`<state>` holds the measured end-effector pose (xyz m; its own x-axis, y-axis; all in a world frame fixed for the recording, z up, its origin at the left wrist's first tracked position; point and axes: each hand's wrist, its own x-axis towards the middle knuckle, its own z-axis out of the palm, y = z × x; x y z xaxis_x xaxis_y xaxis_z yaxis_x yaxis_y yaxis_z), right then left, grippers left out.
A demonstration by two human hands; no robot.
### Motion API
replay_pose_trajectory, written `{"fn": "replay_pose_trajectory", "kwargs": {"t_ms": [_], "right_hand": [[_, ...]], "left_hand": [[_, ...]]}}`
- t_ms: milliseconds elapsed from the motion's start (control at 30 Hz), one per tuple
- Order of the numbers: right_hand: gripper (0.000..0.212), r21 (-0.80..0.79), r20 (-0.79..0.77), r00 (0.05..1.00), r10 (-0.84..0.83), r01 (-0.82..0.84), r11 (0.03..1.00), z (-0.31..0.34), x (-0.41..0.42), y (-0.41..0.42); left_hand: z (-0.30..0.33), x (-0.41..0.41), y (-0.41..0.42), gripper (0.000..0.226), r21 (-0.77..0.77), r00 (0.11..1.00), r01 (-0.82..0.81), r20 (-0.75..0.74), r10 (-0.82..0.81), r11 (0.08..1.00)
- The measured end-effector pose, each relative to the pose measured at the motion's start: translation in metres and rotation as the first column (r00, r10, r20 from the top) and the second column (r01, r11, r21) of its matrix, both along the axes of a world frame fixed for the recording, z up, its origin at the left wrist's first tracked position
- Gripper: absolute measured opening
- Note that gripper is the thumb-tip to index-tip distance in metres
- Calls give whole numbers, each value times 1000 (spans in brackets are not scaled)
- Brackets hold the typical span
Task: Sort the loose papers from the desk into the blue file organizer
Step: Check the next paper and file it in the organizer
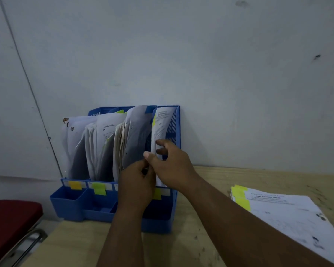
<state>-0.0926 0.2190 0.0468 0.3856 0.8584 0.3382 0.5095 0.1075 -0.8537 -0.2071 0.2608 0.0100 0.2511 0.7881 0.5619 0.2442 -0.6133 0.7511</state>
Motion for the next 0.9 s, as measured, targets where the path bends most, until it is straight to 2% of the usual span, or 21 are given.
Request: {"fn": "replay_pose_trajectory", "kwargs": {"t_ms": [133,233,333,467,533,567,667,700,733,833,900], "right_hand": [[56,-21,41,999,4,-3,1000,-5,-2,1],[53,-34,76,997,3,-1,999,-5,-3,2],[56,-44,91,996,-16,20,999,-6,-1,1],[61,-45,85,996,-21,25,999,-8,0,-6],[59,-35,68,997,-20,23,999,-10,1,-14],[58,-26,65,998,-26,28,999,-11,2,-19],[55,3,90,995,-52,52,999,-11,7,-37],[54,9,99,994,-53,53,999,-10,8,-42],[52,13,110,992,-60,59,998,-9,10,-49],[49,23,154,980,-124,122,992,-8,24,-80],[44,14,190,967,-168,168,986,-11,33,-104]], "left_hand": [[2,0,-2,23,68,999,-11,32,9,998],[3,-2,-3,25,43,999,-8,45,6,999],[-1,-5,4,33,26,994,-107,-28,108,994],[-1,-2,3,21,45,969,-216,-115,220,975],[0,-1,1,9,16,965,-233,-123,233,972],[0,0,0,10,-18,967,-231,-118,228,973],[3,2,-1,71,-53,955,-289,-79,285,956],[6,3,-3,81,-28,937,-348,-44,347,937],[10,4,-10,81,8,916,-400,13,400,916],[21,13,-39,54,224,876,-474,217,431,852],[21,23,-67,39,285,919,-371,248,306,884]]}}
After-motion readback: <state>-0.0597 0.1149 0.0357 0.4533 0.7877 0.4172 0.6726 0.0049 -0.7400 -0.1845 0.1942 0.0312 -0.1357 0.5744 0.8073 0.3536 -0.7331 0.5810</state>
